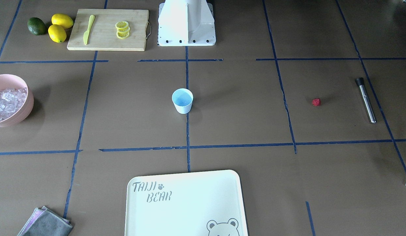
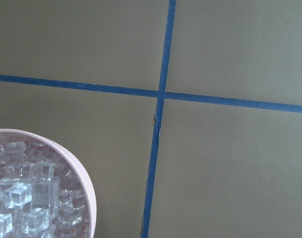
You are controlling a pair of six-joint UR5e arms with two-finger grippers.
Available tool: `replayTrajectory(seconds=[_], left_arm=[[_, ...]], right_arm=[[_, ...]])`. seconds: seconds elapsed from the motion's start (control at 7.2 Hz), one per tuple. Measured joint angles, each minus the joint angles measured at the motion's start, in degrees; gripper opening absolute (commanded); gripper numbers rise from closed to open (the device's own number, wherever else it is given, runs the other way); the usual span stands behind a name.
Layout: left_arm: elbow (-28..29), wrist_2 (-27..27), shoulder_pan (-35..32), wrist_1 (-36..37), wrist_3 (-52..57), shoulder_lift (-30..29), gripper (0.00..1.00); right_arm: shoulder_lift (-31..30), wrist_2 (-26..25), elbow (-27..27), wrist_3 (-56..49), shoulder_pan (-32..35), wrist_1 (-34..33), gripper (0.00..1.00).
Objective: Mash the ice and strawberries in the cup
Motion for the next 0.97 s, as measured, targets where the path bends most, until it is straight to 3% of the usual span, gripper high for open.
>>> replayTrajectory(seconds=[0.97], left_arm=[[-0.5,0.0,-0.2,0.0,-0.1,0.0,1.00]], right_arm=[[0.5,-0.8,0.2,0.1,0.0,0.0,1.00]])
